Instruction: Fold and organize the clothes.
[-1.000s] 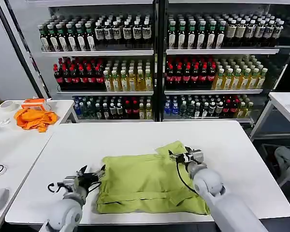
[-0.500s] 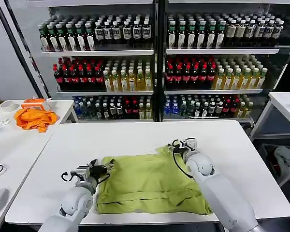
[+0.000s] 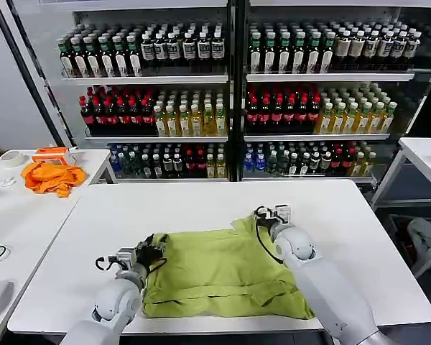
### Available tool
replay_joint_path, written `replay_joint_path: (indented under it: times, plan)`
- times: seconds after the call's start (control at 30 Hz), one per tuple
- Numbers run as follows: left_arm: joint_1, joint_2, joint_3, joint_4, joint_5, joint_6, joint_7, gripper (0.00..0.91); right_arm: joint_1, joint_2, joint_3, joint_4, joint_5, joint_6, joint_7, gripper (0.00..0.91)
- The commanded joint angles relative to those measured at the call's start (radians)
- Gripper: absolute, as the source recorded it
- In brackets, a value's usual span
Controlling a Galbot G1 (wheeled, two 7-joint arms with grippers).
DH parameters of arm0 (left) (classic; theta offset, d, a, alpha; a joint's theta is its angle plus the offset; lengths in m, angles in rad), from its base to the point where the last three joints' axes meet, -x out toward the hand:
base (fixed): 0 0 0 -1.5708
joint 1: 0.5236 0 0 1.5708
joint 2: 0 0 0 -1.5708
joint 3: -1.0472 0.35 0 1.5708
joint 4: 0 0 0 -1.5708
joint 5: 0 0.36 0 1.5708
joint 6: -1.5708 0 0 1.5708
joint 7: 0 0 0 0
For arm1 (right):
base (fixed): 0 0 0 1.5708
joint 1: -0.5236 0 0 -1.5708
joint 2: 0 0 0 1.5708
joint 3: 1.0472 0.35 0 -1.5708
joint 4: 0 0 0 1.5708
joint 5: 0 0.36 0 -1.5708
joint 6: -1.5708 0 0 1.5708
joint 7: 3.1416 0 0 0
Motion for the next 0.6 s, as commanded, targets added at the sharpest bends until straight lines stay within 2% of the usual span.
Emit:
replay_joint_path:
  times: [0.03, 0.3, 0.6]
  plan:
    - [0.004, -0.004, -0.005, -0.004, -0.053, -0.035, 0.012, 0.03, -0.013, 0.001, 0.002, 0.019, 0.01, 0.01, -0.004, 0.0]
    - [0.008, 0.016, -0.045, -0.045, -0.084, -0.081, 0.017, 0.03, -0.034, -0.016, 0.033, 0.083, 0.018, 0.031, -0.003, 0.0]
    - [0.082, 0.013, -0.088, -0.168, -0.107, -0.096, 0.032, 0.03, -0.089, -0.061, 0.085, 0.255, 0.019, 0.017, -0.009, 0.0]
